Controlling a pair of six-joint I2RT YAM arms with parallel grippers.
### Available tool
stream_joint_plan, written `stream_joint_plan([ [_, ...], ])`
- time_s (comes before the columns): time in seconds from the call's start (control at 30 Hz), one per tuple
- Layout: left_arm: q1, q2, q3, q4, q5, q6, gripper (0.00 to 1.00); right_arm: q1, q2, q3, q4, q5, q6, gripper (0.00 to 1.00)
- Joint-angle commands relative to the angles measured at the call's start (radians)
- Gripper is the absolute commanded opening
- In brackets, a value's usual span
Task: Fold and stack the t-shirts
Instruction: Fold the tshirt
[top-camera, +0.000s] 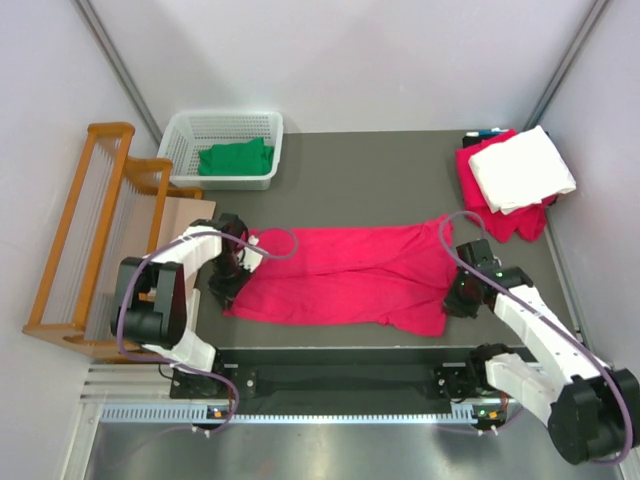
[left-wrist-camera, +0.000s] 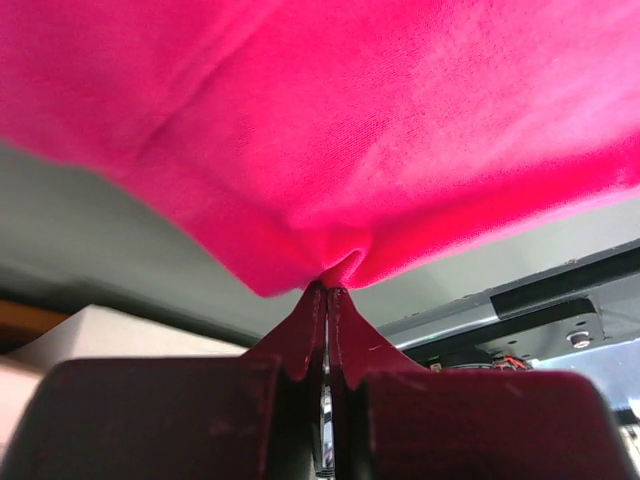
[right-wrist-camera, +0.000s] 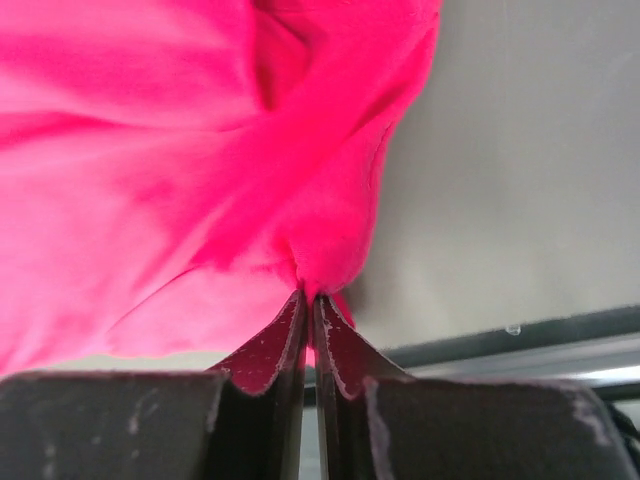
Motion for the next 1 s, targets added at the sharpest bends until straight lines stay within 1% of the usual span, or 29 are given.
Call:
stream_joint_plan([
  [0.0, -0.002, -0.075, 0.047, -0.025, -0.017, -0.003, 0.00, 0.011, -0.090, 0.098, -0.103, -0.006, 0.018, 0.06],
  [0.13, 0.001, -0.102, 0.066, -0.048, -0.034, 0.000, 0.00, 0.011, -0.166, 0.140, -0.185, -0.004, 0.021, 0.06],
  [0.23, 0.007, -0.121, 0.093, -0.068, -0.037, 0.003, 0.00, 0.011, -0.186, 0.169, -0.228, 0.000, 0.021, 0.06],
  [0.27, 0.009, -0.128, 0.109, -0.071, -0.066, 0.003, 0.00, 0.011, -0.185, 0.181, -0.231, 0.002, 0.020, 0.06],
  [0.43, 0.023, -0.115, 0.155, -0.066, -0.104, 0.012, 0.00, 0.011, -0.150, 0.230, -0.217, 0.022, 0.016, 0.06],
  [0.63, 0.050, -0.087, 0.239, -0.074, -0.140, 0.028, 0.00, 0.009, -0.093, 0.343, -0.208, 0.029, 0.010, 0.06],
  [0.97, 0.057, -0.150, 0.230, -0.099, -0.158, 0.045, 0.00, 0.009, -0.193, 0.379, -0.301, 0.049, 0.035, 0.06],
])
